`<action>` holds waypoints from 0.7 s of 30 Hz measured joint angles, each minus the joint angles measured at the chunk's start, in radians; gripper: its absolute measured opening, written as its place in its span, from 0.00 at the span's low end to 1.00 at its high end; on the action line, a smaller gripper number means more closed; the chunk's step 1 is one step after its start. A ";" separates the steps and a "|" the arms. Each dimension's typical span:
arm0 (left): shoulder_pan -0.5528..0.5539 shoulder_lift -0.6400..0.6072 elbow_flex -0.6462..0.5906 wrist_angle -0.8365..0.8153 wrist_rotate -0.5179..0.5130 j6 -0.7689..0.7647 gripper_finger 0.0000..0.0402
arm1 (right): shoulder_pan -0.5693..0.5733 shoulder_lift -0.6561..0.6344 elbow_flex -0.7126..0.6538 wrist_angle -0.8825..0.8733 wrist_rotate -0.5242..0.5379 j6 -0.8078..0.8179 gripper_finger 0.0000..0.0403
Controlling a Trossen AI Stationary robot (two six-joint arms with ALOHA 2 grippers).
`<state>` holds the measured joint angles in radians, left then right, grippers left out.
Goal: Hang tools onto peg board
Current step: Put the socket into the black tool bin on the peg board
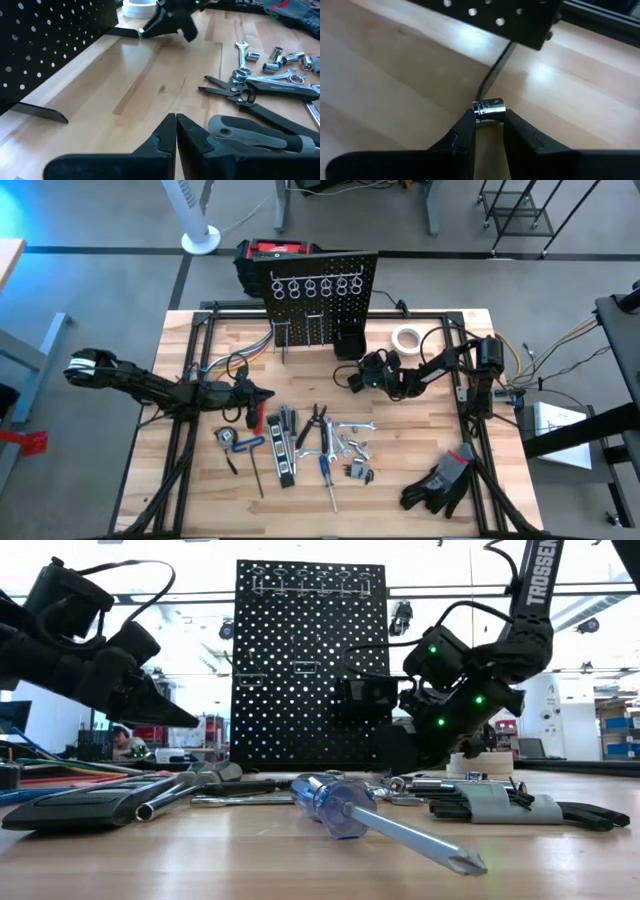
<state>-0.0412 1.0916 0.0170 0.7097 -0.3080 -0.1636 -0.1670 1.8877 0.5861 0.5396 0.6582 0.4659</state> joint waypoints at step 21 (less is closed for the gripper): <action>-0.002 0.000 0.072 0.010 0.003 -0.102 0.00 | 0.348 -0.386 0.026 -0.011 0.202 -0.251 0.16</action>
<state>-0.0429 1.0912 0.0888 0.7193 -0.3046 -0.2660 0.1815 1.5019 0.6124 0.5290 0.8604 0.2147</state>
